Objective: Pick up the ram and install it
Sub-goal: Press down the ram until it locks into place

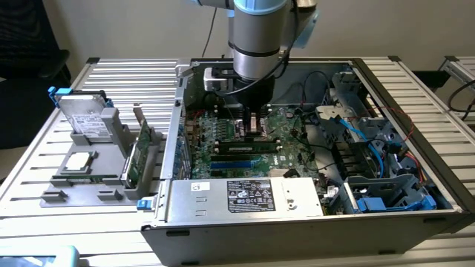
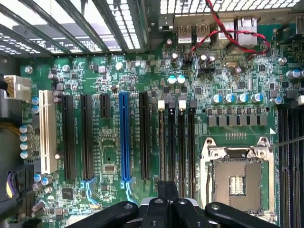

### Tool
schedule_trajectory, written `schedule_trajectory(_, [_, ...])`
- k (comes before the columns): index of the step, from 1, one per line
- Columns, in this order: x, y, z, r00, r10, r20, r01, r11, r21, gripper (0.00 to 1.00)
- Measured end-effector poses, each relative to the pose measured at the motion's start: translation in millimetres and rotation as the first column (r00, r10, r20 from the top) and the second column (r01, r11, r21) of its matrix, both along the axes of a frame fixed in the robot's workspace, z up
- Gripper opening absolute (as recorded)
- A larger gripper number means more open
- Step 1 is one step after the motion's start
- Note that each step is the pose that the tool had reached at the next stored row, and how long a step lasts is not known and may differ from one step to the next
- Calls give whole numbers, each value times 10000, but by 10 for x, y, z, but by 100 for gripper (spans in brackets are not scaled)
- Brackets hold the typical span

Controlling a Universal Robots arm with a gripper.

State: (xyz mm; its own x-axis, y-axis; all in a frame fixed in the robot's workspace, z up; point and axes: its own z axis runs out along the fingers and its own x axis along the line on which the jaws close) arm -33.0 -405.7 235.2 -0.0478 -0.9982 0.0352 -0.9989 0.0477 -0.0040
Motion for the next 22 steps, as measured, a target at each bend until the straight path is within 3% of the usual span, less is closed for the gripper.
schedule_trajectory(8, [-194, 0, 0, 10000, -4, 64, 4, 10000, 1, 11])
schedule_trajectory(13, [-273, 0, -12, 9997, -4, 233, 4, 10000, 1, 11])
schedule_trajectory(15, [-288, 0, -19, 9996, -4, 275, 4, 10000, 1, 11])
schedule_trajectory(22, [-329, 0, -31, 9995, -6, 306, 6, 10000, 1, 11])
